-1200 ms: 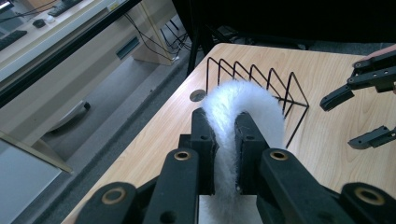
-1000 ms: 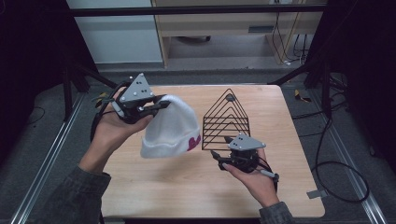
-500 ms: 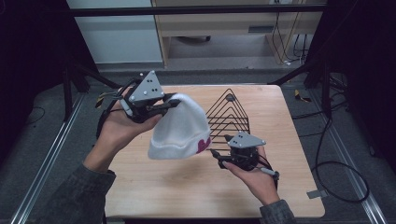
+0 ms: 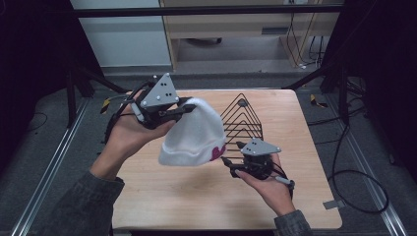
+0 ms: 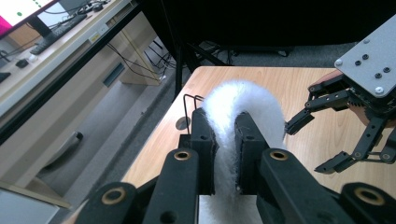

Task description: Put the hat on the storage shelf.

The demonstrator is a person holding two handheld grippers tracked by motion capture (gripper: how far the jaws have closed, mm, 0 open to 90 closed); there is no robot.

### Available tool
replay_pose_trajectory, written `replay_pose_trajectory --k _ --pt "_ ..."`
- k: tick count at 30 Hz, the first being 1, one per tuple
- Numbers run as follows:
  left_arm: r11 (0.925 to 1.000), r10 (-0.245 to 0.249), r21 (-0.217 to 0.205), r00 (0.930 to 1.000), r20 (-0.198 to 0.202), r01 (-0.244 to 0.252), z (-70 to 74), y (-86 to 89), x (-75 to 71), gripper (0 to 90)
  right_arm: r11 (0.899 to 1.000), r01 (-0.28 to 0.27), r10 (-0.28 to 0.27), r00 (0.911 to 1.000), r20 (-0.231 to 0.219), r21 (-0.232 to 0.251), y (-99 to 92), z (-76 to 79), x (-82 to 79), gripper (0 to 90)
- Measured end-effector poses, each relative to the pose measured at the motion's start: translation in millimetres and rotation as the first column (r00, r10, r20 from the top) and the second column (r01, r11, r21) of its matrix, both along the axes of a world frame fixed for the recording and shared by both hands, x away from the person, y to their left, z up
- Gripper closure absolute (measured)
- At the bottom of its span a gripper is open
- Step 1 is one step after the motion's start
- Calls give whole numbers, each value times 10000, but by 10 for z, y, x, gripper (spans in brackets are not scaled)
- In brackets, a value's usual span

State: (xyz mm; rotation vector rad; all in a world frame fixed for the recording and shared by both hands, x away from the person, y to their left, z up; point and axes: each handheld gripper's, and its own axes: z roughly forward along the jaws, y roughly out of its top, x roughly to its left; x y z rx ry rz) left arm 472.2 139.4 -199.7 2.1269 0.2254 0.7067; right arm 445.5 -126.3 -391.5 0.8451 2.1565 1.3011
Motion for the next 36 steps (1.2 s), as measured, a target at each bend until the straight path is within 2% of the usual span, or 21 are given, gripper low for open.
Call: replay_pose_trajectory --k 4,8,13,18,24,27,33,36 --pt "9996 -250 -114 9996 153 252 80 -65 22 810 10000 -19 18 10000 13 97 -17 49 -3 302" --pt "9993 -386 27 9989 268 386 141 -126 25 810 9998 -135 134 9998 122 112 -33 140 10 300" --pt "9986 -523 16 9980 343 523 191 -194 38 810 9995 -263 256 9991 338 178 -74 326 55 300" --pt "9979 -641 4 9973 351 641 189 -243 46 810 9991 -347 334 9983 488 257 -120 501 107 304" --pt "9968 -780 -155 9963 351 786 163 -309 83 810 9982 -558 551 9980 303 239 -85 536 198 324" --pt "9972 -715 -180 9969 336 722 166 -332 111 811 9955 -946 945 9954 152 92 -38 496 226 394" --pt "9981 -510 -326 9982 317 520 162 -354 174 812 9929 -1187 1189 9927 201 -114 -12 484 210 673" --pt "9980 -420 -458 9986 332 435 182 -341 185 811 9904 -1383 1384 9900 267 -65 -23 512 199 740"
